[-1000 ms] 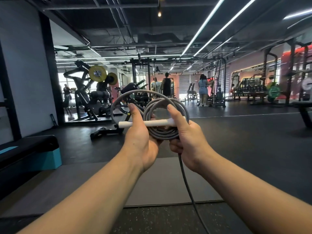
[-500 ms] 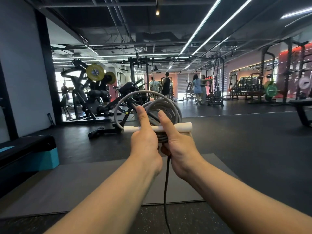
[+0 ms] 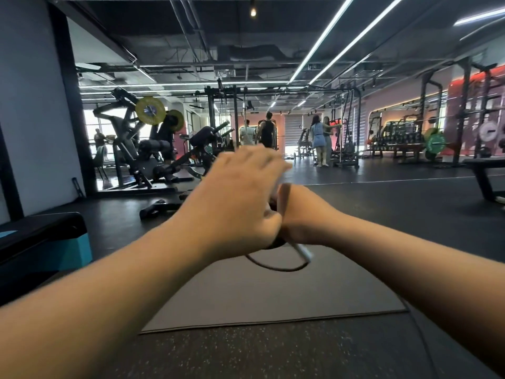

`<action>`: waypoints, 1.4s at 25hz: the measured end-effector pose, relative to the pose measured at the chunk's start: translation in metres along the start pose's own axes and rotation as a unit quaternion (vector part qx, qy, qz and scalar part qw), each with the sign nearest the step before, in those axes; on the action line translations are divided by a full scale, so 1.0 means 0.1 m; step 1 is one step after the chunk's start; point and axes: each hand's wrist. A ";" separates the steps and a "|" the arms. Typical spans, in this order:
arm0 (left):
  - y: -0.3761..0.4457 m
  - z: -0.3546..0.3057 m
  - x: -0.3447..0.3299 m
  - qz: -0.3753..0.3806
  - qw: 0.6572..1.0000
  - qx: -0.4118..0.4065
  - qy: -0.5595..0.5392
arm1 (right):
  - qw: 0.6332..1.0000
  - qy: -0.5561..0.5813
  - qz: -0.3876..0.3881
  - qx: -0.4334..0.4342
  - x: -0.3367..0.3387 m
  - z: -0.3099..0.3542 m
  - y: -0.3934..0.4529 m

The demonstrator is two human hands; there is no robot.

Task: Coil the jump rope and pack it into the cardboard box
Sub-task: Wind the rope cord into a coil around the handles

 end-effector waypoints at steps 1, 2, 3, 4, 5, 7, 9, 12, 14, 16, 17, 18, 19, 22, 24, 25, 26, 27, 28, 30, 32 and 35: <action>0.09 -0.02 0.05 0.093 0.995 0.016 0.015 | 0.999 -0.034 0.010 0.006 0.03 0.03 0.01; 0.17 -0.04 0.07 0.174 0.983 0.049 -0.021 | 0.999 -0.050 0.017 0.004 0.06 0.05 0.01; 0.23 -0.04 0.07 0.228 0.968 0.078 -0.063 | 0.998 -0.051 0.022 0.001 0.09 0.06 0.00; 0.29 -0.03 0.07 0.262 0.957 0.094 -0.081 | 0.999 -0.045 0.029 -0.002 0.10 0.08 0.00; 0.34 -0.01 0.08 0.296 0.946 0.103 -0.078 | 0.998 -0.040 0.038 0.000 0.11 0.09 -0.02; 0.38 0.00 0.13 0.366 0.922 0.103 -0.069 | 0.998 -0.032 0.057 0.010 0.10 0.12 -0.04; 0.39 -0.02 0.16 0.399 0.909 0.097 -0.070 | 0.997 -0.028 0.069 0.023 0.09 0.11 -0.06; 0.37 -0.05 0.16 0.399 0.911 0.092 -0.043 | 0.995 -0.035 0.085 0.032 0.14 0.04 -0.10; 0.35 -0.01 0.15 0.395 0.913 0.096 -0.039 | 0.993 -0.060 0.093 0.042 0.17 0.00 -0.15; 0.34 0.04 0.14 0.392 0.912 0.103 -0.064 | 0.992 -0.080 0.088 0.050 0.18 -0.01 -0.16; 0.37 0.06 0.13 0.392 0.910 0.111 -0.073 | 0.991 -0.091 0.082 0.057 0.18 0.01 -0.15; 0.40 0.07 0.12 0.397 0.908 0.118 -0.073 | 0.989 -0.108 0.076 0.063 0.16 0.03 -0.14; 0.42 0.08 0.10 0.403 0.905 0.122 -0.068 | 0.987 -0.128 0.071 0.069 0.14 0.06 -0.12; 0.43 0.16 0.02 0.405 0.907 0.098 -0.070 | 0.979 -0.169 0.076 0.079 0.13 0.10 -0.10; 0.33 0.24 0.01 0.395 0.912 0.067 -0.095 | 0.982 -0.145 0.093 0.077 0.22 0.10 -0.13; 0.28 0.27 0.01 0.394 0.911 0.053 -0.107 | 0.981 -0.133 0.115 0.076 0.29 0.09 -0.16; 0.23 0.31 0.03 0.395 0.910 0.043 -0.118 | 0.979 -0.115 0.148 0.075 0.36 0.08 -0.18; 0.18 0.35 0.06 0.395 0.909 0.039 -0.126 | 0.977 -0.077 0.186 0.071 0.43 0.05 -0.21; 0.14 0.41 0.07 0.396 0.909 0.038 -0.124 | 0.974 -0.021 0.217 0.060 0.52 0.02 -0.24; 0.07 0.56 0.09 0.388 0.915 0.044 -0.096 | 0.970 0.086 0.227 0.025 0.69 -0.12 -0.31; -0.01 0.75 0.10 0.372 0.919 0.072 -0.106 | 0.978 0.109 0.175 0.004 0.80 -0.31 -0.38; -0.12 0.94 0.06 0.304 0.929 0.111 -0.180 | 0.988 0.131 0.080 -0.017 0.83 -0.52 -0.40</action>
Point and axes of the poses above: each hand's wrist, its own y-axis towards the middle knuckle, its own x-axis out of the back of the hand, z = x × y, and after that the axes turned 13 degrees about z, right-handed
